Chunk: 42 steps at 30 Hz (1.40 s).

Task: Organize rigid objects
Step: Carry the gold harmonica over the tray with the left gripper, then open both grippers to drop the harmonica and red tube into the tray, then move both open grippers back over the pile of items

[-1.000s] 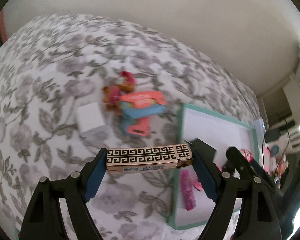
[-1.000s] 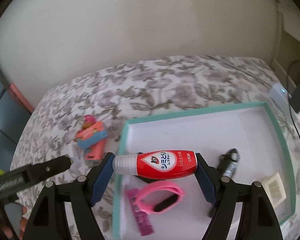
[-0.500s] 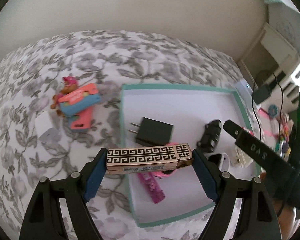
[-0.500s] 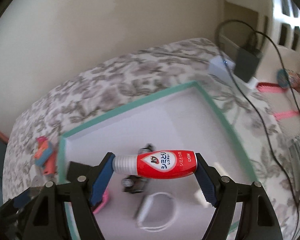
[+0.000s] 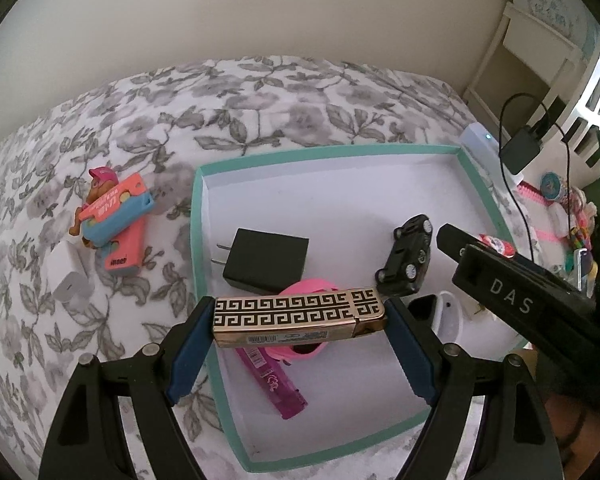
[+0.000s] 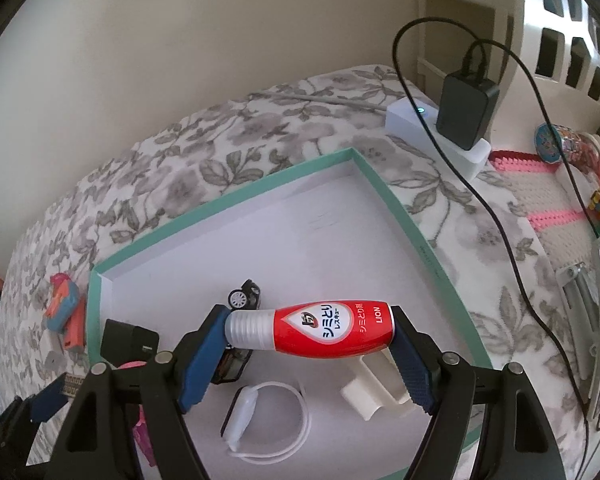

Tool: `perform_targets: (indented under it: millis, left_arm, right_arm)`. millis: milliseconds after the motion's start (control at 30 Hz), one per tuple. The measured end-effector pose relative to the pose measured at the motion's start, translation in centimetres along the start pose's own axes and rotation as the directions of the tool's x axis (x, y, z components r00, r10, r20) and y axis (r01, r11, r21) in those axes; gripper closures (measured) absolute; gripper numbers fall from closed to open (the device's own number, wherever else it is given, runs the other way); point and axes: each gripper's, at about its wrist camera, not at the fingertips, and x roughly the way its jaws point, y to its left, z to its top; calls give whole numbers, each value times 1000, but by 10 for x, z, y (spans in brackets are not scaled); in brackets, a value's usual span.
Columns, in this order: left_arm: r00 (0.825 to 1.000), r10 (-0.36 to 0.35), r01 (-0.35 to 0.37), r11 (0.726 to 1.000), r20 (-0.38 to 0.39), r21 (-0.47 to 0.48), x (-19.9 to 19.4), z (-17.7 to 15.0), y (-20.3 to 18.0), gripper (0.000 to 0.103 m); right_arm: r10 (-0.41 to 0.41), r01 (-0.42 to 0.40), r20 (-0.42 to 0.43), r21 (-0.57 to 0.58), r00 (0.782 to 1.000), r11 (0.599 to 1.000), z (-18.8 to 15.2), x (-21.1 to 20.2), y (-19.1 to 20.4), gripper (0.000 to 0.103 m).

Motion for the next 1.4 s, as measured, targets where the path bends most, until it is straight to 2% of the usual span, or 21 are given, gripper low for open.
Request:
perform_targets:
  millis: [700,867,1100,1267,1400]
  left_arm:
    - [999,16,-15,1000,-28,22,7,-3,4,19]
    - [1000,10,-10,999,2,44,-3,-1,1,19]
    - [999,42,-43,996,13,81,-9,-2,0,19]
    - [998,60,-61,997,33,46,-17,0,12,19]
    - [994,102,-102,995,35,-25,-22,1,31,19]
  right_arm:
    - [-10,9,-10,-43,1000,999,-2,3,8,21]
    - [-29,29,-11,-56,1000,998,-4,3,9,17]
    - [-40,40,0,-36,999,999,-2,-7,4,11]
    - [-48,48,8,-28,999,998,-2,-14,2,11]
    - [-55,56,9,-34,998,998,-4,-17,3,9]
